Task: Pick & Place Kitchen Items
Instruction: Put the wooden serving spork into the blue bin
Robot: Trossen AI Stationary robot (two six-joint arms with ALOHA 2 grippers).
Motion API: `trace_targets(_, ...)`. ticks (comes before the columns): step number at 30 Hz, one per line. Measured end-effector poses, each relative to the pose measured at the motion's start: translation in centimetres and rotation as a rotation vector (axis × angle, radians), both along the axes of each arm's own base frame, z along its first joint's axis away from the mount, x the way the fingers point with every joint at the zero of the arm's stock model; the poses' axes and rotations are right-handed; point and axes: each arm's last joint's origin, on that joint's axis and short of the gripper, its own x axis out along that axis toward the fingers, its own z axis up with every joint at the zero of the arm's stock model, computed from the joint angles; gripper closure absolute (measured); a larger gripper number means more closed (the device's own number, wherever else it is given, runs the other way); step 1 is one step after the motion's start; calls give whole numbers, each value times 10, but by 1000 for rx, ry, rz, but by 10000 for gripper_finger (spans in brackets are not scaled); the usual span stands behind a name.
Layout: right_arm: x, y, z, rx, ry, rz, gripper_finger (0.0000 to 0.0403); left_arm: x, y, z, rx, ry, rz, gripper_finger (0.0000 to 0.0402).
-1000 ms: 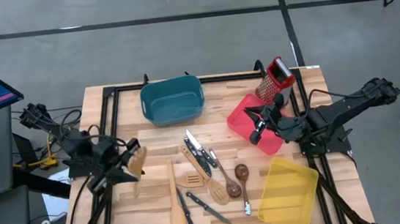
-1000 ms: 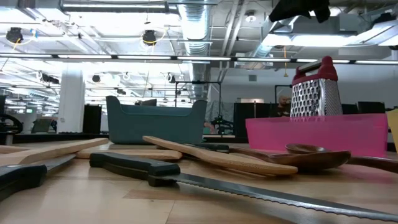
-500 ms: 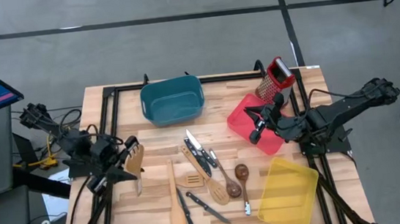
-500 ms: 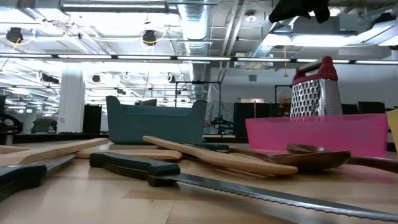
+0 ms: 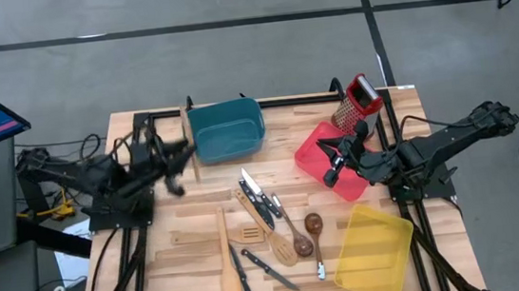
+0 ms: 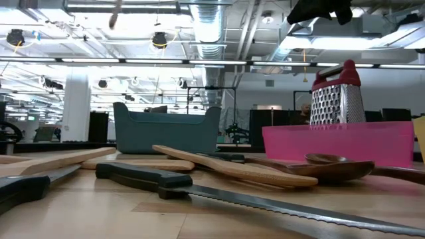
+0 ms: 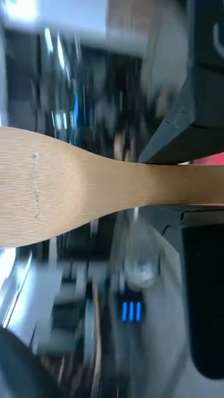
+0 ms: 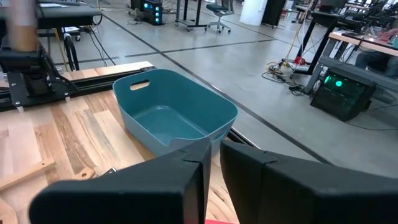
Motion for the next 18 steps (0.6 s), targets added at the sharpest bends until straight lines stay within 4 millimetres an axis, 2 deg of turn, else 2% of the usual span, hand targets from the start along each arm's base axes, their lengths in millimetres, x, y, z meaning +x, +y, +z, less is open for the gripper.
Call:
trace_targets(4,0,0,0,0,0,0,356,6,24,-3,-2,32,201,337)
trace_targets(9,0,0,0,-3,4,1,356,15,49,-17,40,186,366,337)
trace_targets(13,0,0,0,-9,10,2,356,25,66,-25,71,284,408,337)
trace_targets(18,0,0,0,-9,11,2,356,41,85,-21,80,489,425,337)
